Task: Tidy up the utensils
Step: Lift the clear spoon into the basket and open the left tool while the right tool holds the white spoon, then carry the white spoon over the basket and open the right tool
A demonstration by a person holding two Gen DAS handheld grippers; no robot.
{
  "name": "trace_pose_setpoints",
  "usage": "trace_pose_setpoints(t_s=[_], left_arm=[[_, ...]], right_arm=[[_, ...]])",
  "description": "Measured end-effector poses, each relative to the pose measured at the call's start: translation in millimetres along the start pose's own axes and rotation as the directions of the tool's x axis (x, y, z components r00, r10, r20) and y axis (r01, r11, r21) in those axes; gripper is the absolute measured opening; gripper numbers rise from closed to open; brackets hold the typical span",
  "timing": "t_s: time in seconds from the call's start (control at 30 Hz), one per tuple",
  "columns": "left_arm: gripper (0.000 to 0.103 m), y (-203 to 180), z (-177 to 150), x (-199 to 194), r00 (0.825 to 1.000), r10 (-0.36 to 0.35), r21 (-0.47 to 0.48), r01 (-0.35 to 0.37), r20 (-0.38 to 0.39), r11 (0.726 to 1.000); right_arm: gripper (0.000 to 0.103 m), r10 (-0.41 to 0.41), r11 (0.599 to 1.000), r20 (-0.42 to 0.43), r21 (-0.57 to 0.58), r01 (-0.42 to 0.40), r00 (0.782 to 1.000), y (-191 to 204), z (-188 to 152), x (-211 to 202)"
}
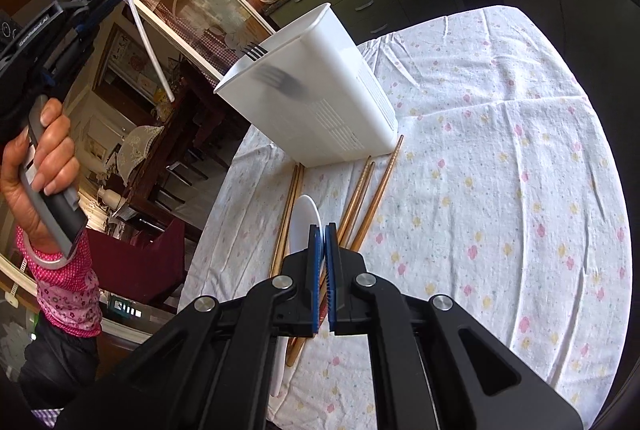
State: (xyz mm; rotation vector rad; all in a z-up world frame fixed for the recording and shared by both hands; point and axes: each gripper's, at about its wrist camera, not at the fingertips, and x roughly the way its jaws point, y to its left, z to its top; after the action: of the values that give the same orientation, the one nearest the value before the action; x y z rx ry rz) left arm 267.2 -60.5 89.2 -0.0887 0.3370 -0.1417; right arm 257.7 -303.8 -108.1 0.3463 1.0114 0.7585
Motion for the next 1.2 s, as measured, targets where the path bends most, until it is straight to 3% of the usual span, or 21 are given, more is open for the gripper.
trace_pose_setpoints(t_s=[0.13,0.43,0.53,0.57,0.67,0.77,0.87,1.0,1.07,1.1,1.2], left_arm=[[0.008,2,0,17,0.993,0.063,0.023,-0.065,0.096,0.998],[0.008,15,-41,55,0.992,0.123,0.016,-0.123,0.010,0.992],[0.030,24,-50,60,0.991,0.134,0.009,-0.134,-0.003,0.991],[0.038,27,-52,59,0.991,0.135,0.003,-0.135,0.002,0.991],[0.041,35,-55,56,0.991,0.133,-0.012,-0.133,0.009,0.991],[0.041,42,-56,49,0.992,0.128,-0.030,-0.127,0.009,0.991],[0.042,48,-58,40,0.992,0.128,-0.045,-0.128,0.007,0.991],[0.047,57,-63,27,0.992,0.121,-0.065,-0.122,-0.014,0.990],[0.047,60,-69,21,0.993,0.116,-0.065,-0.118,-0.030,0.991],[0.048,60,-71,18,0.993,0.112,-0.060,-0.114,-0.039,0.992],[0.049,60,-77,10,0.993,0.107,-0.055,-0.110,-0.054,0.992]], right_arm=[[0.004,-0.005,1.000,0.017,-0.011,0.005,1.000,2,1,-6],[0.004,-0.046,0.991,0.164,-0.114,0.066,0.985,39,28,-37],[0.004,-0.070,0.984,0.252,-0.144,0.109,0.965,60,50,-50],[0.004,-0.076,0.981,0.288,-0.150,0.124,0.955,66,59,-54],[0.004,-0.100,0.969,0.409,-0.167,0.182,0.907,87,84,-67],[0.004,-0.123,0.950,0.546,-0.176,0.258,0.829,110,106,-79],[0.004,-0.170,0.907,0.667,-0.181,0.379,0.726,133,124,-76],[0.004,-0.246,0.839,0.720,-0.178,0.514,0.649,145,139,-42],[0.004,-0.277,0.810,0.722,-0.179,0.558,0.634,143,141,-21],[0.004,-0.287,0.805,0.714,-0.182,0.565,0.639,139,141,-10],[0.004,-0.309,0.805,0.667,-0.196,0.560,0.678,127,139,19]])
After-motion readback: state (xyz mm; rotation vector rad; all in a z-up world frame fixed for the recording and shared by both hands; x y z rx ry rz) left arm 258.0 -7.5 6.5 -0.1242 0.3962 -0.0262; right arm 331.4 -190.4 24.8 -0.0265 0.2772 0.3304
